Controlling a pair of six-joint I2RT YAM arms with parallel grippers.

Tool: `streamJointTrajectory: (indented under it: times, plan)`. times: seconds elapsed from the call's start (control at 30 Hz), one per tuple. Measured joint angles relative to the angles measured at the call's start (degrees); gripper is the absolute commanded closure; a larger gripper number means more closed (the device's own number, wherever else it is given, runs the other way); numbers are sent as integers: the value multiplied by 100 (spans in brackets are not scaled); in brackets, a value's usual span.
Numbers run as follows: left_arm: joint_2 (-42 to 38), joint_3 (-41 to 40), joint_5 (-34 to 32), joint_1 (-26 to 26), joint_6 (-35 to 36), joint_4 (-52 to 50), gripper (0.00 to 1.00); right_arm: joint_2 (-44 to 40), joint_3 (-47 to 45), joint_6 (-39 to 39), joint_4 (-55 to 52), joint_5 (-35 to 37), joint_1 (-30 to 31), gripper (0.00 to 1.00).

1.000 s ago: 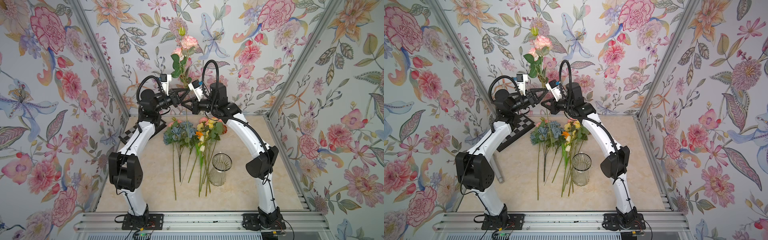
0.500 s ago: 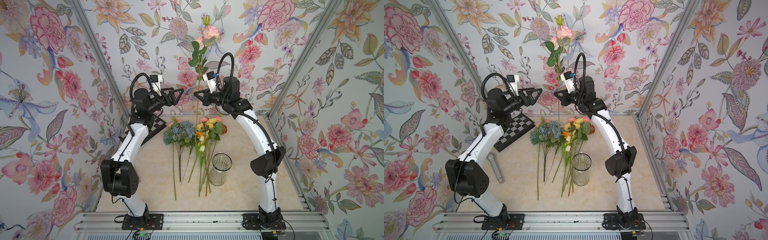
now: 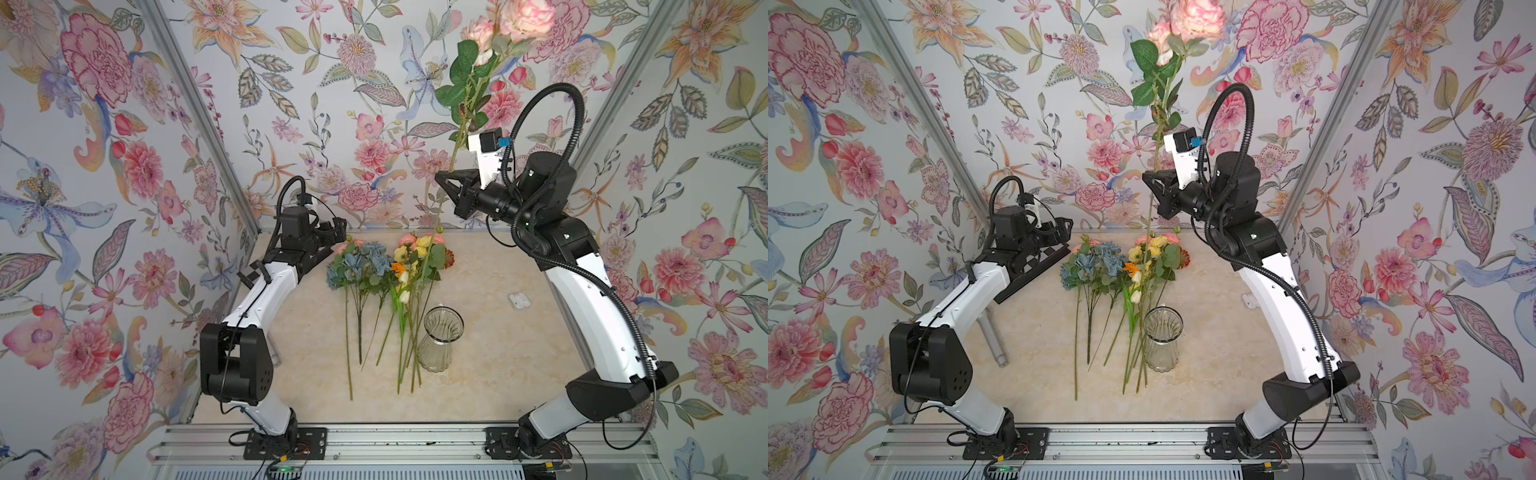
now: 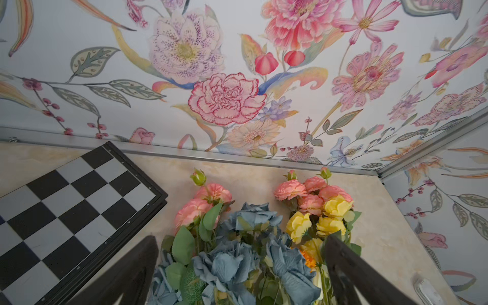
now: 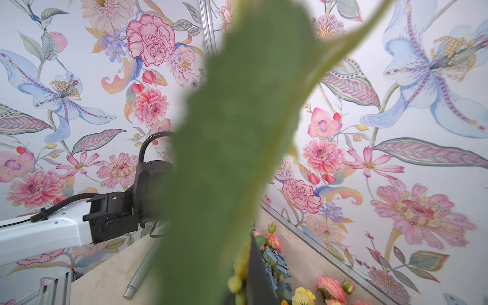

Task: Place the pink flowers into the vase
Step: Place the flower in the vase.

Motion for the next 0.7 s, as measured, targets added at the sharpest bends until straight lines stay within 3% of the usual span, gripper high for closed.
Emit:
streamJointTrajectory:
  times: [0.27, 0.7]
  plan:
    - [15, -138, -481, 0, 282, -387, 1, -905, -1167, -101, -13, 529, 184, 100]
    - [376, -376, -870, 0, 317, -723, 1, -1552, -1947, -96, 44, 942, 254, 100]
